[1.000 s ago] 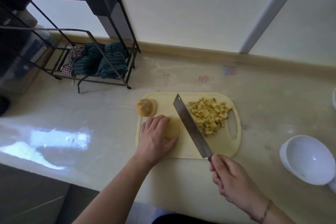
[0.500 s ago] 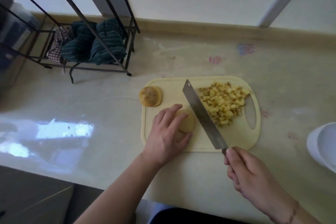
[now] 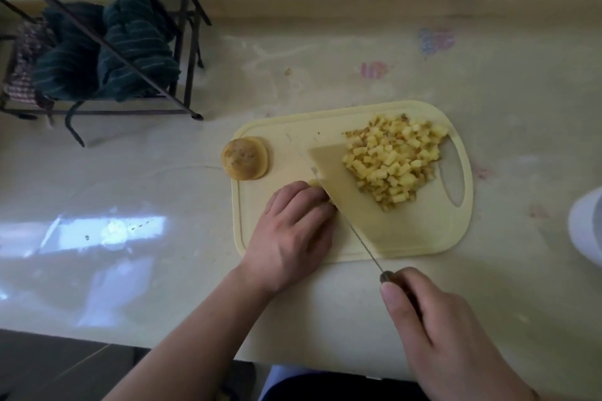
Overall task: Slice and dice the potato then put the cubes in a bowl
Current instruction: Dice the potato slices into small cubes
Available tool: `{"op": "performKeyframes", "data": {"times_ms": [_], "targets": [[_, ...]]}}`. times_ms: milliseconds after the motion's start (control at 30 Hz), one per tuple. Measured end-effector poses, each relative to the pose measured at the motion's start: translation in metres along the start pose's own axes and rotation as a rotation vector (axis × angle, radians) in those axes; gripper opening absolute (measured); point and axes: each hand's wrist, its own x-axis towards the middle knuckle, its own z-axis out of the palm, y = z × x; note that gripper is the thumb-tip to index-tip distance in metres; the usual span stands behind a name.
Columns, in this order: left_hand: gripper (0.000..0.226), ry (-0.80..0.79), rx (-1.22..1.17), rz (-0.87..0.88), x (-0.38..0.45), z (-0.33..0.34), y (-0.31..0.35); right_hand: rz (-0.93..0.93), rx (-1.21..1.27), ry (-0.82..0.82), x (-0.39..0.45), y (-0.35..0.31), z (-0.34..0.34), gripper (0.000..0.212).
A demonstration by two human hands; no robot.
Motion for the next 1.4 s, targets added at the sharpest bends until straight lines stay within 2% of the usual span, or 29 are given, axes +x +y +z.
{"op": "performKeyframes", "data": {"times_ms": [133, 300, 533, 600, 733, 900, 1400], "targets": [[0.021, -0.012, -0.013, -0.034, 0.002, 0.000, 0.002, 0.012, -0.024, 0.011, -0.001, 0.003, 0.001, 0.057], [0.023, -0.025, -0.012, -0.058, 0.003, 0.000, 0.002, 0.045, 0.009, -0.026, -0.008, 0.004, -0.004, 0.056], [0.025, -0.025, -0.003, -0.068, 0.004, 0.000, 0.003, 0.113, -0.047, -0.043, -0.017, 0.007, -0.008, 0.071], [0.026, -0.021, 0.002, -0.062, 0.005, -0.001, 0.004, 0.068, -0.076, -0.053, -0.006, 0.007, -0.006, 0.067], [0.024, -0.027, 0.004, -0.072, 0.005, 0.001, 0.004, -0.035, -0.075, -0.037, 0.020, 0.002, -0.001, 0.044], [0.023, -0.016, -0.013, -0.076, 0.002, 0.000, 0.003, -0.066, -0.087, -0.010, 0.017, 0.000, -0.002, 0.039], [0.023, 0.010, -0.021, -0.087, 0.002, 0.000, 0.003, -0.013, -0.016, -0.028, -0.006, 0.009, -0.005, 0.048]]}}
